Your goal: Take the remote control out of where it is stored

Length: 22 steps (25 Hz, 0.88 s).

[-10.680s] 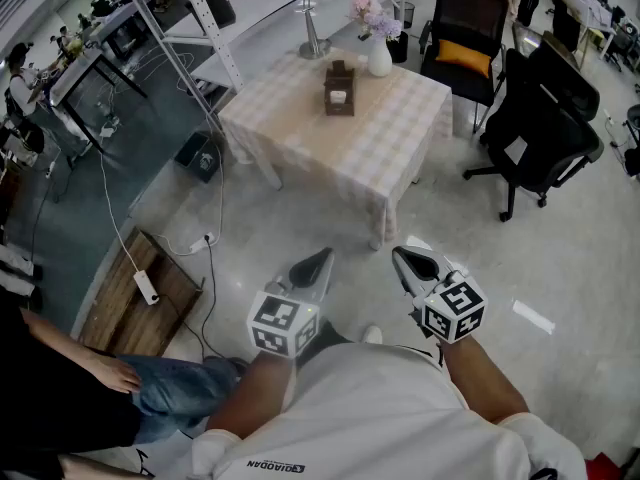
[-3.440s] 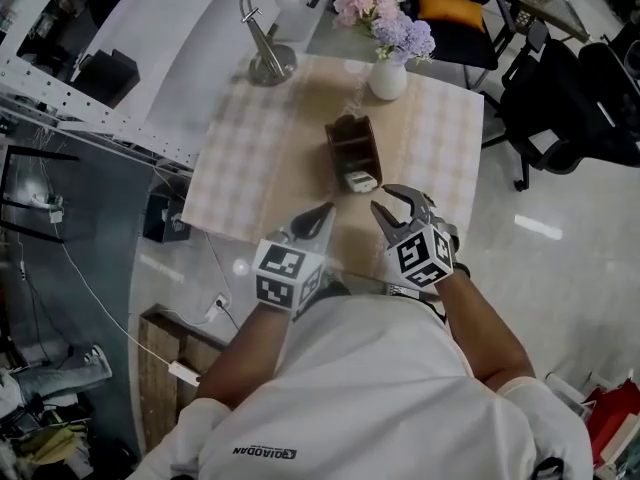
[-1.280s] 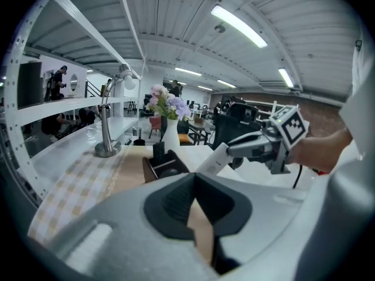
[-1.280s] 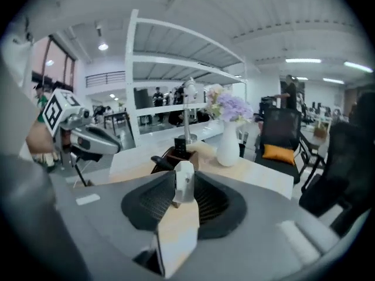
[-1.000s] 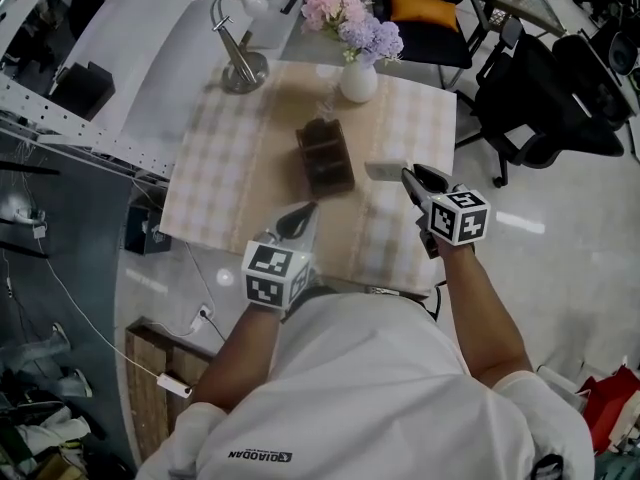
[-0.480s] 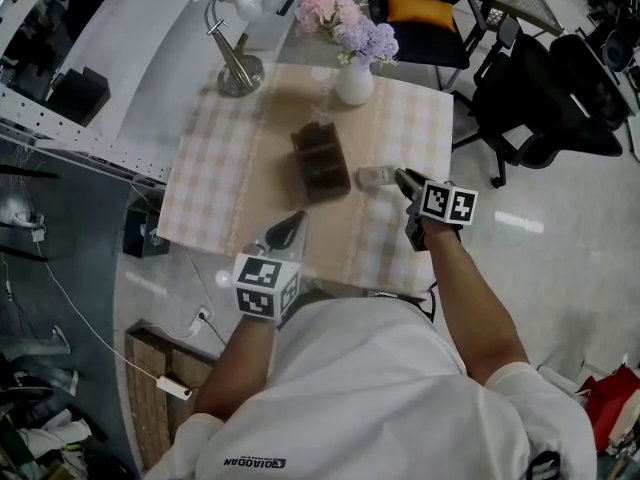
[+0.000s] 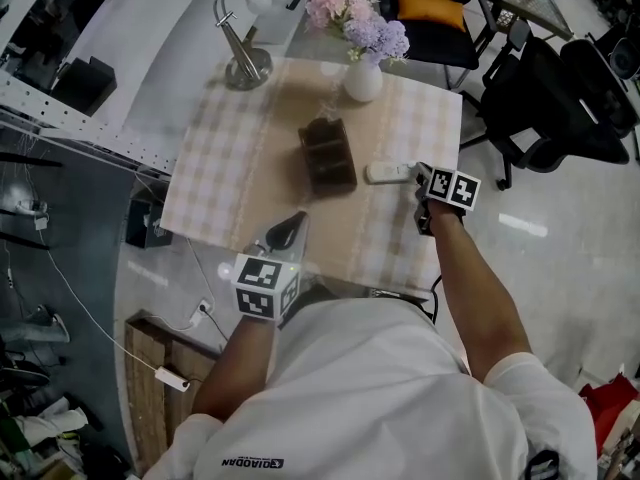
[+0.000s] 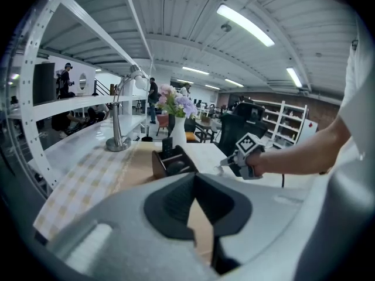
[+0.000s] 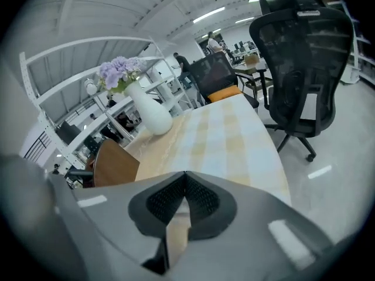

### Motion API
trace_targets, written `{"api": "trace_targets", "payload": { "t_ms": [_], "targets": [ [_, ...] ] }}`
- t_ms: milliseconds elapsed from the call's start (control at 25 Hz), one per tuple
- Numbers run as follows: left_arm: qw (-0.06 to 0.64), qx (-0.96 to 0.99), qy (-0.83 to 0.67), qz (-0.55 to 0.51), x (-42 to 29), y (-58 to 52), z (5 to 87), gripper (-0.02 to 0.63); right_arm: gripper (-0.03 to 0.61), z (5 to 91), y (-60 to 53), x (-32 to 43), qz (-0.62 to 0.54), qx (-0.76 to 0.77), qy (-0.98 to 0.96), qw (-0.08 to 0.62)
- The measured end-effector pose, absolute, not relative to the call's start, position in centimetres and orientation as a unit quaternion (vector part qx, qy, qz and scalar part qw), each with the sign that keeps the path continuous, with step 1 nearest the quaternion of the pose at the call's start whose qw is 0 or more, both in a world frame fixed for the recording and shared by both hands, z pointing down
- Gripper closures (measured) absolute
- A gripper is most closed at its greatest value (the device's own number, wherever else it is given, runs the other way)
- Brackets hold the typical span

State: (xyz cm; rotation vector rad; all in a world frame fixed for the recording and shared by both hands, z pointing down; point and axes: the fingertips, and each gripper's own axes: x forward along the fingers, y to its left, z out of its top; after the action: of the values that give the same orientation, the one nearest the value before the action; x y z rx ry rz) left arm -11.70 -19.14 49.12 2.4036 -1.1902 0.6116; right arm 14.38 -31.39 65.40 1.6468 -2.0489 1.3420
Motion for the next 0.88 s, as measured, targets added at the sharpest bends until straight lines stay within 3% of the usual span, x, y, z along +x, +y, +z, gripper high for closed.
{"api": "trace_targets", "payload": {
  "t_ms": [440,880],
  "targets": [
    [0.193,0.853,-0.437,0.209,-12.0,-18.4,48.6,0.611,0.574,64.1,-31.4,13.8,0.410,0.552,-0.717,0.111],
    [0.193,0.855,-0.447,0.180,-11.5,-17.7,47.3,0.611,0.575,55.8,-27.0,8.0,0.342,0.473,-0.808,0.083]
  ]
}}
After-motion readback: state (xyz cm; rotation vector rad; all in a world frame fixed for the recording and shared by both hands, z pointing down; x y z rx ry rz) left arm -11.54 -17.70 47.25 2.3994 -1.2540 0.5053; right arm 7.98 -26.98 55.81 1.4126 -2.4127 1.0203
